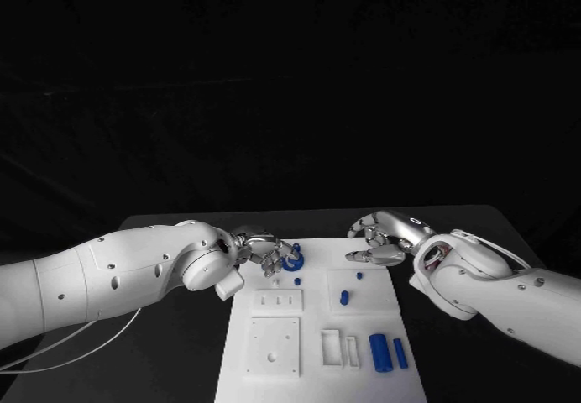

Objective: Assemble the parts on the task board

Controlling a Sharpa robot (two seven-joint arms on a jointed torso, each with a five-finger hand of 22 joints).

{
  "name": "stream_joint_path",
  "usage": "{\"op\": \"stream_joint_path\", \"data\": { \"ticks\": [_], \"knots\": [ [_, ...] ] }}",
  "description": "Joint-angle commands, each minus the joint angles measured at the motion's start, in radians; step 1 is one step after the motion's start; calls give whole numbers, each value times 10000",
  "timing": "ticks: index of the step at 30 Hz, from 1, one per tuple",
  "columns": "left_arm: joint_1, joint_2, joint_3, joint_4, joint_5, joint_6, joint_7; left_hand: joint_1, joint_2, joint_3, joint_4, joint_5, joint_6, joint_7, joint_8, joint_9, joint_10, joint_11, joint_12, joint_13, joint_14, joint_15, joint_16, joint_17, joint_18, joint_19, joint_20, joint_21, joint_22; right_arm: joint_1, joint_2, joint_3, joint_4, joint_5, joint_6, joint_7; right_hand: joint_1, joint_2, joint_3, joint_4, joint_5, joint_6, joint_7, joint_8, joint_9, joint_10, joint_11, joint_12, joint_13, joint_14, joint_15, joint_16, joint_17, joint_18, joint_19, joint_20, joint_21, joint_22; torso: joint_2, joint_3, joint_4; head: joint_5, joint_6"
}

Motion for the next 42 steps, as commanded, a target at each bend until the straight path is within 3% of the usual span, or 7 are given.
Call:
{"op": "stream_joint_path", "data": {
  "ticks": [1, 6, 9, 13, 20, 26, 42],
  "knots": [
    [19, -76, -89, 45, -1579, 231, -741, 178, 215, -36, 80, -25, 587, -370, 4, -37, 251, -161, -51, -18, 43, -30, 51, -1, -152, -3, -846, 54, 0, 35, -63, 37, -232, 601, -324, 207, 67, 100, -73, -10, 74, -232, 277, 44, 20, -17, -27, 17, -20, 20, 34, -43, 14, 1340, -70, 13, -58, 89, -2, 10, -15, 34, -56],
    [21, -136, -246, 211, -2674, -278, -1621, 134, 216, -48, 115, 8, 771, -437, 49, -128, 450, -244, -40, -38, 169, -112, 200, -2, -120, 93, -916, 180, 14, 225, -106, 98, -698, 967, -276, 172, 104, 130, -94, -18, 119, -194, 264, 70, 32, -17, -39, 18, -35, 21, 22, -51, 15, 1340, -73, 13, -65, 91, -42, 38, -42, 83, -167],
    [22, -122, -333, 309, -3215, -533, -2012, 34, 298, -103, -50, 544, 987, -542, 158, -170, 716, -382, 4, -55, 407, -229, 377, -12, -74, 272, -1018, 359, 28, 305, -45, 145, -958, 1256, -306, 167, 109, 138, -102, -13, 137, -175, 259, 82, 38, -18, -44, 18, -41, 19, 18, -56, 15, 1340, -76, 15, -69, 92, -59, 46, -40, 103, -243],
    [26, -80, -489, 431, -3398, -453, -2314, -39, 312, -126, -62, 694, 1170, -633, 279, -179, 961, -486, 50, -77, 623, -325, 499, -34, -30, 443, -1108, 511, 27, 444, 50, 256, -1241, 1207, -43, -65, 116, 149, -105, -10, 150, -179, 258, 81, 37, -19, -46, 17, -46, 18, 15, -59, 15, 1340, -79, 16, -73, 92, -64, 32, -12, 105, -330],
    [28, -30, -753, 673, -3971, -518, -2479, -91, 257, -98, -89, 1182, 1332, -738, 473, -152, 1266, -606, 148, -76, 909, -466, 663, -74, 9, 676, -1209, 648, 7, 620, 202, 275, -1564, 1141, 2, -172, 68, 123, -161, 32, 171, -238, 273, 53, 25, -79, -31, -8, -66, -26, 30, -92, 13, 1340, -129, 41, -110, 90, -83, 32, 61, 103, -487],
    [25, 30, -754, 884, -5538, -754, -2597, -170, 258, -96, -76, 1215, 1416, -794, 585, -125, 1453, -669, 227, -57, 1088, -547, 759, -94, 29, 872, -1264, 699, 8, 624, 269, 291, -1616, 823, -6, -236, 85, 145, -157, 42, 182, -225, 271, 62, 29, -84, -33, -4, -70, -27, 29, -93, 16, 1340, -133, 44, -116, 90, -72, 17, 42, 182, -572],
    [-176, 240, -752, 862, -6101, -1561, -2521, -215, 213, -61, -69, 1261, 1436, -811, 638, -121, 1509, -681, 218, -77, 1147, -589, 761, -135, 43, 966, -1301, 701, -2, 624, 333, 295, -1554, 732, -145, -200, 114, 136, -142, 135, 265, -265, 275, 47, 21, -120, -31, -104, -188, -53, 30, -134, 12, 1340, -164, 72, -162, 86, -73, 21, 23, 225, -636]
  ]
}}
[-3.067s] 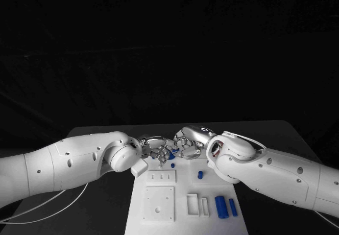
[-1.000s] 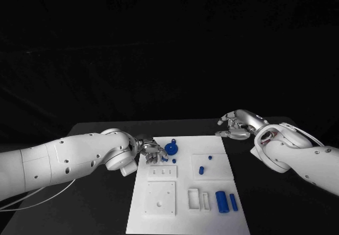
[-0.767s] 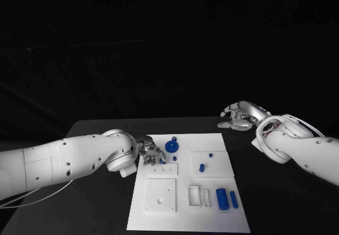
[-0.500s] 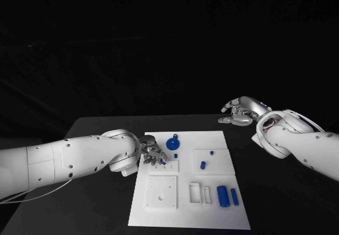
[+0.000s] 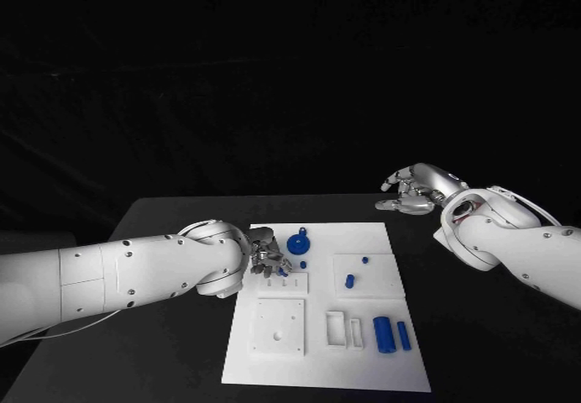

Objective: Assemble the parts on the task board

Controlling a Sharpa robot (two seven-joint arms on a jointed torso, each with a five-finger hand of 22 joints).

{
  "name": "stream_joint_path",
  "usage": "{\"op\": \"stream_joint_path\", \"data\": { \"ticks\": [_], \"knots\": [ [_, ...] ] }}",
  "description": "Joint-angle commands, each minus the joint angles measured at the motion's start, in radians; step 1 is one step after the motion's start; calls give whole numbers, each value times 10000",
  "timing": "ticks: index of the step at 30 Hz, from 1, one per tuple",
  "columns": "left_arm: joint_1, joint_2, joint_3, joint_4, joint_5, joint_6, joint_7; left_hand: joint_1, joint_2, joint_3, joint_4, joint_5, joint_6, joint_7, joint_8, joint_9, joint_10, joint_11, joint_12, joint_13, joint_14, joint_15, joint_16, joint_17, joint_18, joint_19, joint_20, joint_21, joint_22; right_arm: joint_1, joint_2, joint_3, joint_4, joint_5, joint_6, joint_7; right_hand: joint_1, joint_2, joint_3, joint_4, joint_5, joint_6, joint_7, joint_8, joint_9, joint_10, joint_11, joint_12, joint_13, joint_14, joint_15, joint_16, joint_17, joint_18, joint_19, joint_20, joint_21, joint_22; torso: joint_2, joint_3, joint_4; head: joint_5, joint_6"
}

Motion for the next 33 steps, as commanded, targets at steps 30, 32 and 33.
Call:
{"op": "stream_joint_path", "data": {
  "ticks": [30, 32, 33],
  "knots": [
    [-756, -284, 6, 622, -570, -2308, -2, -56, -133, 178, 5, 368, 1024, -902, 828, 44, 1096, -853, 49, -44, 716, -542, 88, -95, 138, 289, -1135, 60, 2, 6, -16, 6, -5, 91, -35, 25, 75, 50, -17, 227, 48, -276, 261, 4, 2, -129, 23, -276, -327, -174, 50, -281, -90, 1343, -238, 103, -311, -4, -4, 9, -3, -50, -255],
    [-798, -284, 6, 627, -585, -2331, 0, -55, -134, 179, 5, 369, 1024, -903, 829, 44, 1097, -853, 48, -45, 718, -543, 88, -96, 138, 291, -1136, 61, 2, 6, -18, 6, -6, 91, -34, 22, 74, 51, -18, 228, 48, -274, 261, 5, 2, -128, 22, -276, -328, -173, 49, -282, -90, 1343, -238, 104, -312, -4, -6, 8, -1, -50, -259],
    [-837, -284, 6, 628, -595, -2347, 1, -53, -135, 181, 5, 370, 1024, -903, 830, 43, 1098, -853, 47, -46, 719, -544, 87, -97, 139, 293, -1137, 61, 2, 6, -22, 6, -2, 91, -28, 16, 74, 51, -18, 229, 48, -273, 260, 6, 2, -128, 22, -276, -330, -173, 49, -282, -90, 1343, -238, 104, -312, -4, -7, 5, 1, -59, -269]
  ]
}}
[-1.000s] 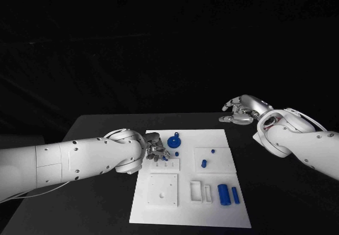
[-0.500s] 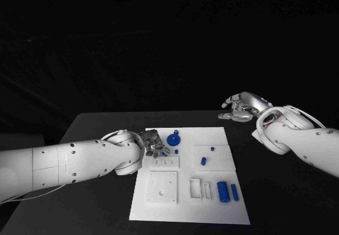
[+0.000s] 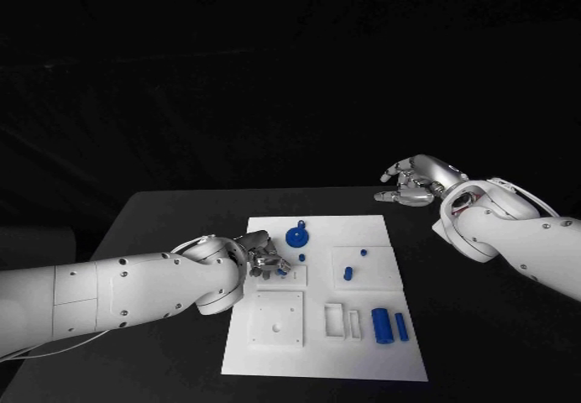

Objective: Assemble the parts on the task board

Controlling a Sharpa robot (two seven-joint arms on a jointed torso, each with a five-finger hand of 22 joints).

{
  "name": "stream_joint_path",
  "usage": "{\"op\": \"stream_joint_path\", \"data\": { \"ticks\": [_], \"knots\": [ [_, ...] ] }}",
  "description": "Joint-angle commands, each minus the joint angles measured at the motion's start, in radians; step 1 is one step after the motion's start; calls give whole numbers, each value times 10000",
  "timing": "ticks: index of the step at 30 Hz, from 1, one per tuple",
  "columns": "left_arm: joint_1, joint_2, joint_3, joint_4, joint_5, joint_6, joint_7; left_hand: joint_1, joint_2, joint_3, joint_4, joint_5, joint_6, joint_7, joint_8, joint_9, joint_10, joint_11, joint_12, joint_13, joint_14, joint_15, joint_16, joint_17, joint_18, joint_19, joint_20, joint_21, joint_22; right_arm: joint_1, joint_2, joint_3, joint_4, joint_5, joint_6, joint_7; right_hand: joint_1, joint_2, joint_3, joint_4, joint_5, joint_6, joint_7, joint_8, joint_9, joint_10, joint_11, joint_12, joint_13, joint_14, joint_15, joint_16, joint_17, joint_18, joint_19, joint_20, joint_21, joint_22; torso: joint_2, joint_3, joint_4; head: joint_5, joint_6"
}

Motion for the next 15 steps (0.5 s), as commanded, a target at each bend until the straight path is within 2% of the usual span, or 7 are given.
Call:
{"op": "stream_joint_path", "data": {
  "ticks": [1, 5, 15],
  "knots": [
    [-92, 8, 7, 43, -185, -340, 47, 115, 33, 83, 5, 42, 867, -815, 558, -3, 914, -849, 47, -13, 513, -503, 48, -12, 160, 82, -1065, 61, 6, 5, -10, 5, 14, -16, 41, 8, 74, 51, -8, 77, 22, -91, 156, 7, 5, -39, 2, -63, -16, -43, -5, -70, -10, 1349, -42, 21, -46, 0, 2, 2, -1, -7, -28],
    [-169, 9, 7, 42, -325, -367, 70, 119, 26, 87, 5, 46, 868, -816, 561, -5, 917, -850, 44, -15, 517, -505, 47, -16, 161, 87, -1068, 62, 7, 5, -3, 5, 8, -16, 67, -3, 72, 51, -11, 82, 20, -87, 155, 10, 6, -37, 1, -62, -21, -42, -6, -71, -11, 1349, -41, 22, -48, -1, 14, -5, 6, -12, -52],
    [-194, -7, 7, 55, -600, -298, 75, 129, 11, 96, 7, 50, 871, -819, 569, -8, 927, -853, 38, -21, 529, -512, 47, -24, 163, 103, -1075, 64, 7, 5, 14, 4, -20, -8, 83, 2, 63, 56, -23, 100, 17, -70, 149, 21, 11, -32, -4, -61, -35, -36, -11, -74, -12, 1349, -36, 28, -54, -1, 9, -7, 7, 3, -97]
  ]
}}
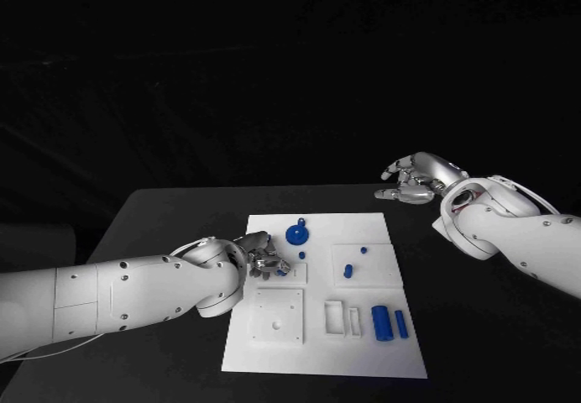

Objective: Assemble the parts on the task board

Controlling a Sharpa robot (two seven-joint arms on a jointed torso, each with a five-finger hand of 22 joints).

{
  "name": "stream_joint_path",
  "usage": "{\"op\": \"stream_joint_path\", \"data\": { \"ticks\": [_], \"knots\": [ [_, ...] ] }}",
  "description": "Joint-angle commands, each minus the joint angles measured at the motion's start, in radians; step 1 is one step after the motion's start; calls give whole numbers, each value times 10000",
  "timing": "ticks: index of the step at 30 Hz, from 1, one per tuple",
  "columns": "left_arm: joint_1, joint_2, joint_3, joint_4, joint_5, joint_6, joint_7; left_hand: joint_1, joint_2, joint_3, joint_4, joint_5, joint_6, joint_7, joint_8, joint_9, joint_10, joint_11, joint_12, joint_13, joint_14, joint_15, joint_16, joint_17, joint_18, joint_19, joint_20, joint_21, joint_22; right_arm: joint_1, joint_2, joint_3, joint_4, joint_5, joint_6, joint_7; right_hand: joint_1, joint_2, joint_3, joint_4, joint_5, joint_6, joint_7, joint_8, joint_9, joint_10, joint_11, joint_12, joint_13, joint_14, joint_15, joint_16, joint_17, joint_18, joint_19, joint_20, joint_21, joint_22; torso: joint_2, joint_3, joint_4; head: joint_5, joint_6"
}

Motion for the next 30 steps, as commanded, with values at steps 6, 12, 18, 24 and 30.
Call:
{"op": "stream_joint_path", "data": {
  "ticks": [6, 12, 18, 24, 30],
  "knots": [
    [-17, 6, 6, -6, -349, -124, 66, 129, 7, 59, 4, 53, 840, -786, 511, 15, 878, -837, 37, -13, 485, -517, 47, -15, 163, 69, -1111, 64, 7, 5, 16, 4, -5, -11, 77, 18, 57, 65, 2, 83, 19, -65, 113, 25, 13, -30, -6, -60, -23, -33, -13, -39, -13, 1355, -32, 26, -56, -1, -11, -12, 0, 29, -20],
    [-20, 13, 6, -5, -485, 69, 11, 135, -11, 65, 6, 53, 841, -787, 515, 13, 884, -838, 32, -17, 492, -521, 46, -21, 164, 78, -1115, 65, 7, 5, 12, 4, -10, -10, 91, 14, 47, 69, -5, 96, 23, -60, 110, 29, 14, -26, -9, -58, -30, -29, -15, -40, -14, 1355, -28, 28, -58, -1, -10, -13, -1, 36, -22],
    [-26, 23, 7, -3, -474, 387, -51, 141, -33, 70, 14, 31, 835, -785, 517, 7, 888, -834, 22, -24, 494, -523, 41, -32, 163, 86, -1119, 62, 6, 5, 14, 4, -14, -7, 101, 14, 39, 68, -12, 108, 30, -56, 108, 32, 15, -23, -11, -57, -37, -26, -18, -41, -14, 1355, -24, 30, -61, 0, -9, -9, -3, 33, -31],
    [-38, 56, 7, -26, -344, 595, -63, 138, -49, 73, 22, -1, 826, -780, 516, -1, 890, -826, 13, -31, 491, -523, 32, -43, 159, 87, -1119, 54, 4, 4, 9, 4, -19, -7, 103, 10, 38, 68, -15, 114, 38, -55, 106, 33, 15, -22, -13, -55, -42, -24, -20, -42, -15, 1355, -22, 30, -63, 0, -9, -9, 0, 21, -37],
    [-55, 79, 7, -34, -365, 650, -65, 136, -78, 73, 30, -55, 830, -776, 525, -7, 903, -815, 10, -35, 491, -521, 29, -54, 154, 88, -1120, 45, 3, 4, 1, 4, -17, -5, 106, 6, 40, 68, -16, 117, 46, -54, 105, 33, 15, -21, -14, -55, -47, -23, -21, -44, -15, 1355, -21, 30, -66, 0, -9, -4, -4, 10, -51]
  ]
}}
